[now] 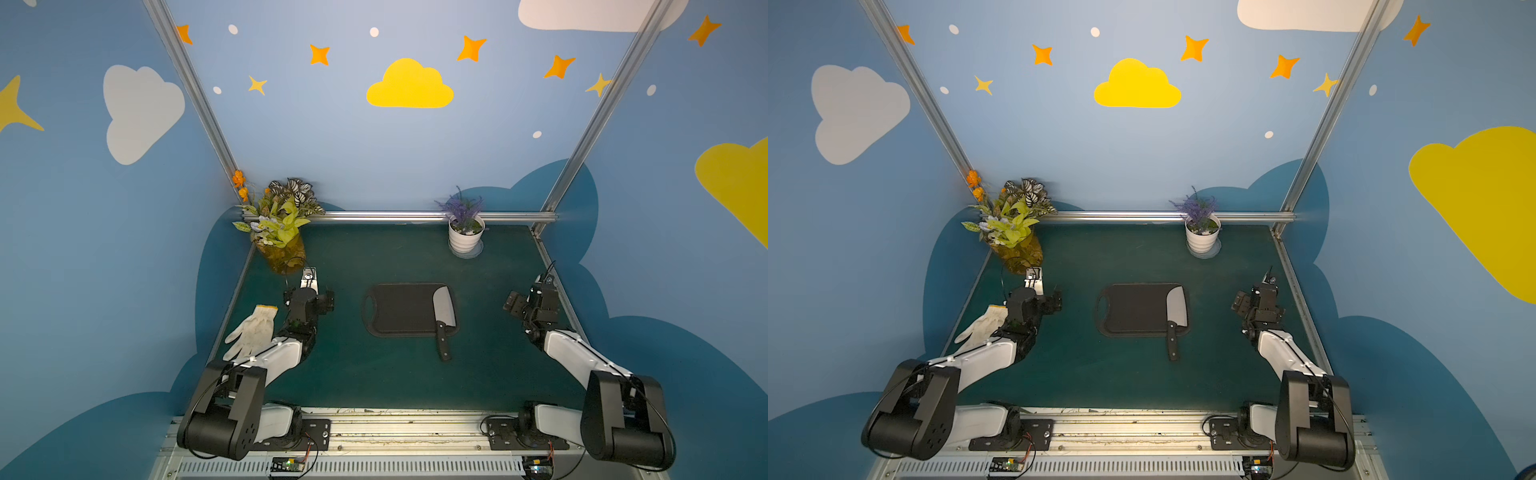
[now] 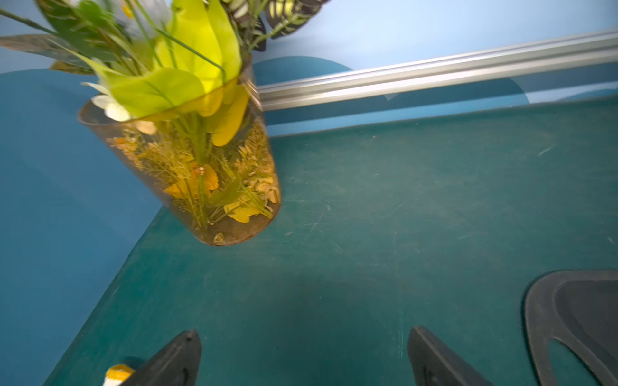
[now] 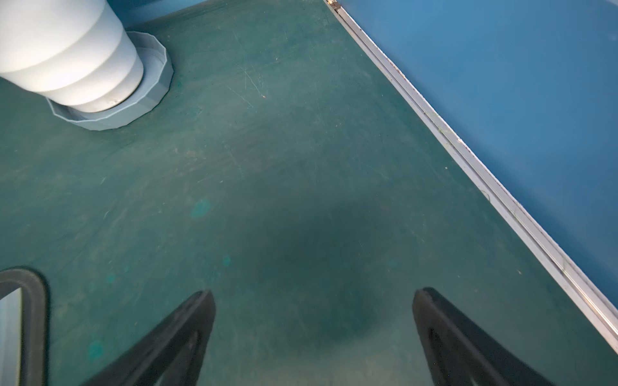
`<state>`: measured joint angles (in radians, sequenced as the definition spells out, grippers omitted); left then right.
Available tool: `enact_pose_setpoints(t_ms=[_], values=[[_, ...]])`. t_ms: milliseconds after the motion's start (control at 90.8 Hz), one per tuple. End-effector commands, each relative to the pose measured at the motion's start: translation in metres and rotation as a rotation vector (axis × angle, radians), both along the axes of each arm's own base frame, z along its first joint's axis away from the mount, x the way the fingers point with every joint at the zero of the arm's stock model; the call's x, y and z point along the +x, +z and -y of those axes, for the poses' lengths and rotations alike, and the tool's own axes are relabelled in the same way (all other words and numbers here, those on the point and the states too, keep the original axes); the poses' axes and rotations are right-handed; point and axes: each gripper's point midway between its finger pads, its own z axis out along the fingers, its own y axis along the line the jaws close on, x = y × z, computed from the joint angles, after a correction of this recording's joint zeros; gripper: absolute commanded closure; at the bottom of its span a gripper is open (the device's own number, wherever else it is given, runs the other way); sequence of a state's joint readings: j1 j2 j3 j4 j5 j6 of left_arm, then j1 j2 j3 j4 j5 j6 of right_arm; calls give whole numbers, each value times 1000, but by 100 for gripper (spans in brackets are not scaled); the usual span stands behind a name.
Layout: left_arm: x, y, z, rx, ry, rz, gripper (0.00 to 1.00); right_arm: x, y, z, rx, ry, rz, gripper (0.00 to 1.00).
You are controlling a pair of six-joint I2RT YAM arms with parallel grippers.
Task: Align the knife with the edge of the cutting board
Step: Reset both arms
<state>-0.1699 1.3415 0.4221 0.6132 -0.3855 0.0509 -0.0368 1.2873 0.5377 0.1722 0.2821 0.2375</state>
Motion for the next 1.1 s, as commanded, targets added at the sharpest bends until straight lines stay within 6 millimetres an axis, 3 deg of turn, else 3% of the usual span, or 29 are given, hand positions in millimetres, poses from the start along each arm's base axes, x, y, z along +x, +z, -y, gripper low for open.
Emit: enact_pose_setpoints(t_ms=[0, 165, 429, 573, 661, 1090], values=[[9, 4, 9, 7, -64, 40, 0, 16, 14, 6, -47, -5, 82, 2], [8, -10, 16, 3, -108, 49, 0, 20, 12, 5, -92, -2, 109, 2], [9, -35, 28, -8, -181, 9, 0, 20, 10, -12, -144, 75, 180, 2], [12, -36, 31, -44, -233, 0, 0, 23, -2, -30, -161, 166, 176, 2], [12, -37, 39, -61, -294, -12, 0, 37, -3, -39, -146, 206, 217, 2], [14, -38, 29, -75, -240, -20, 0, 36, -8, -43, -163, 253, 139, 2]])
